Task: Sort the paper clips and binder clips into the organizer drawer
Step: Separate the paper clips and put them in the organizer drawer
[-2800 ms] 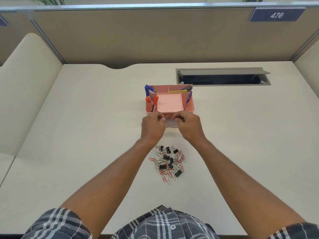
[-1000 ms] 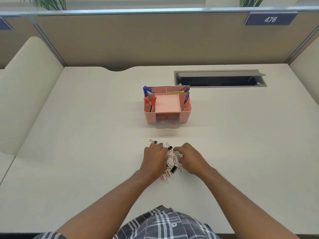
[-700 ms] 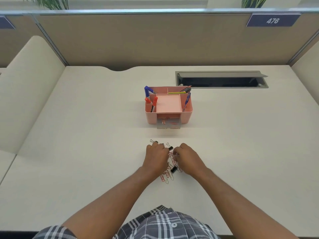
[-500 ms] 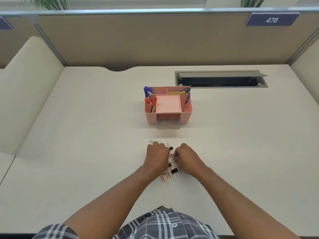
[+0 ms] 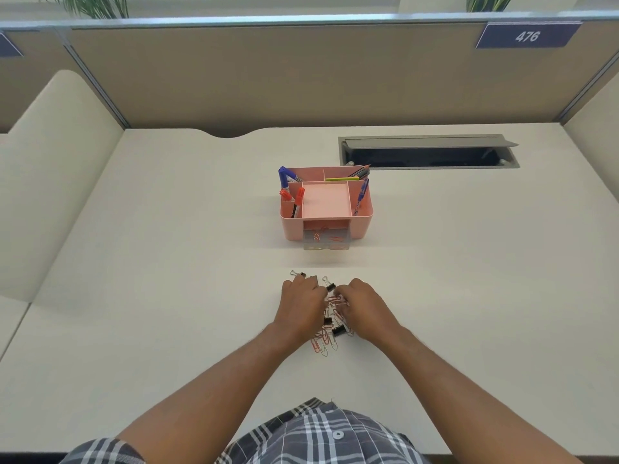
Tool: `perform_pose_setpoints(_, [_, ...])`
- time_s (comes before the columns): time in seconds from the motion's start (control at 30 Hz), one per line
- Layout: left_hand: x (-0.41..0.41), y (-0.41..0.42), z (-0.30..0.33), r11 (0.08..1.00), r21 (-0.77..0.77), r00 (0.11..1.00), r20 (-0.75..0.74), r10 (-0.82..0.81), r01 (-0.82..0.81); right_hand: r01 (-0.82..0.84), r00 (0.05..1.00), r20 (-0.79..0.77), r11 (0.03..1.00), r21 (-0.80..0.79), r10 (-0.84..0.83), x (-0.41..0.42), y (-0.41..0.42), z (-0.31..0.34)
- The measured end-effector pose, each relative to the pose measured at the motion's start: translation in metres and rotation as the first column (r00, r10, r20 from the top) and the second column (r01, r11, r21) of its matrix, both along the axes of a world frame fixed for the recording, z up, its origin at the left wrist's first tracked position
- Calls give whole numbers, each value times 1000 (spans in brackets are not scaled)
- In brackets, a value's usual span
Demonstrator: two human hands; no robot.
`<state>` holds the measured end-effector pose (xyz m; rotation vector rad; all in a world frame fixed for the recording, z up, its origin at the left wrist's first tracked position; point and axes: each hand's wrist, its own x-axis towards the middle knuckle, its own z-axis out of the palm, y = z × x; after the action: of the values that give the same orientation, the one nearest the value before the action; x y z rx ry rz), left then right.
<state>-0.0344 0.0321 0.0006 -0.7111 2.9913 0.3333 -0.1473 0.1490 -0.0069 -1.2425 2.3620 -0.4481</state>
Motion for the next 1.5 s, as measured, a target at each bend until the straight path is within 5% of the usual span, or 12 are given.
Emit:
perform_pose_setpoints(0.47, [-1, 2, -1, 999, 47, 1000, -7, 19, -19, 9, 1000, 27, 1000, 11, -9, -2, -2, 4])
perform_pose_setpoints(0.67, [6, -7, -3, 978, 125, 971, -151, 184, -166, 120, 977, 180, 993, -9, -116, -10, 1, 11])
perform_pose_setpoints(0.8, [11, -16, 0, 972, 110, 970, -105, 220, -208, 158, 963, 226, 987, -21, -149, -11, 3, 10])
perform_pose_setpoints(1.1, [12, -6, -1, 992, 31, 993, 3, 120, -120, 29, 1000, 14, 999, -45, -28, 5, 0, -1])
perform_pose_setpoints(1.5, [8, -4, 0, 998, 53, 999, -33, 19, -17, -23, 999, -41, 1000, 12, 23, 6, -3, -2])
